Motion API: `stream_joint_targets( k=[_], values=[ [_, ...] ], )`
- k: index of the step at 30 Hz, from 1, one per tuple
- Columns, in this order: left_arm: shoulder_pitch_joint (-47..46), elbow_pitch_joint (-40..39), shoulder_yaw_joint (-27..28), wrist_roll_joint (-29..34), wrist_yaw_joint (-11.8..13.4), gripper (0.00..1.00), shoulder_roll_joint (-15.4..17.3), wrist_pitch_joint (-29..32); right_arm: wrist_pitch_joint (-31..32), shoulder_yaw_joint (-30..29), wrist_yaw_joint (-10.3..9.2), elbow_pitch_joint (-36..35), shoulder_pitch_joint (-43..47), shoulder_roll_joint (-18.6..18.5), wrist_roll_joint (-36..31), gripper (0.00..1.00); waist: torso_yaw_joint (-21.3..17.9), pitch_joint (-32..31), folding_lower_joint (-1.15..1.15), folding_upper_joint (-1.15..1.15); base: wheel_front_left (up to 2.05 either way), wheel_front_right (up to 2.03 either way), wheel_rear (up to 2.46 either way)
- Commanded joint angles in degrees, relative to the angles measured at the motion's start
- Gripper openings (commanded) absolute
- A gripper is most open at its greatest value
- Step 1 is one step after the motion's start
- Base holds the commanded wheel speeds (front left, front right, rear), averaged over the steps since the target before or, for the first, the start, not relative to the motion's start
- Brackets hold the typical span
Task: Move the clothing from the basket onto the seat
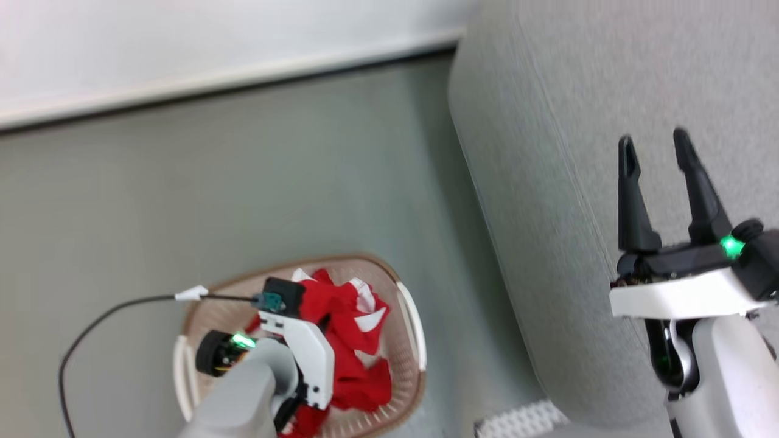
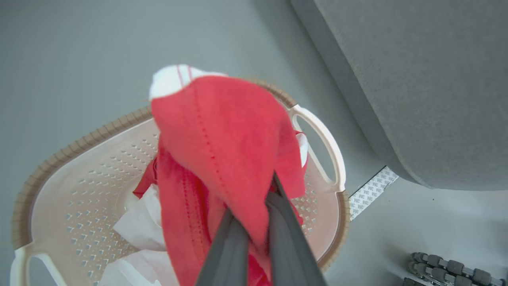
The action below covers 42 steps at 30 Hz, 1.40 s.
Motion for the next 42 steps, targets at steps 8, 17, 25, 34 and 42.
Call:
stream_joint_targets(
  k=[8,17,25,34,42],
  values=[
    [3.43,-4.46,-6.28,-5.26,0.04,0.0,0.11,-6.84,-0.14,-1.34,-0.12,2.56,4.65,-1.11,-0.77,1.0,7.06,-12.28,0.02,0.0,0.0,0.0,0.0],
    [3.29,-10.48,-10.16,-6.75,0.05,0.0,1.05,-11.56,-0.14,-1.38,-0.12,4.26,8.83,-2.14,0.63,1.0,11.39,-19.95,0.02,0.0,0.0,0.0,0.0],
    [3.78,-22.5,-7.47,-4.91,2.4,0.0,3.31,-12.03,-0.13,-0.43,-0.12,5.38,12.34,-2.15,1.37,1.0,13.58,-24.01,0.02,0.0,0.0,0.0,0.0],
    [4.67,-37.85,-5.11,-3.08,6.57,0.0,7.57,-11.61,-0.14,0.81,-0.12,6.43,14.18,-2.5,1.69,1.0,14.17,-25.19,0.02,0.0,0.0,0.0,0.0],
    [5.4,-48.13,-4.28,-3.22,9.12,0.0,10.73,-7.59,-0.14,3.08,-0.12,6.9,14.73,-2.79,2.09,1.0,13.67,-25.29,0.02,0.0,0.0,0.0,0.0]
  ],
)
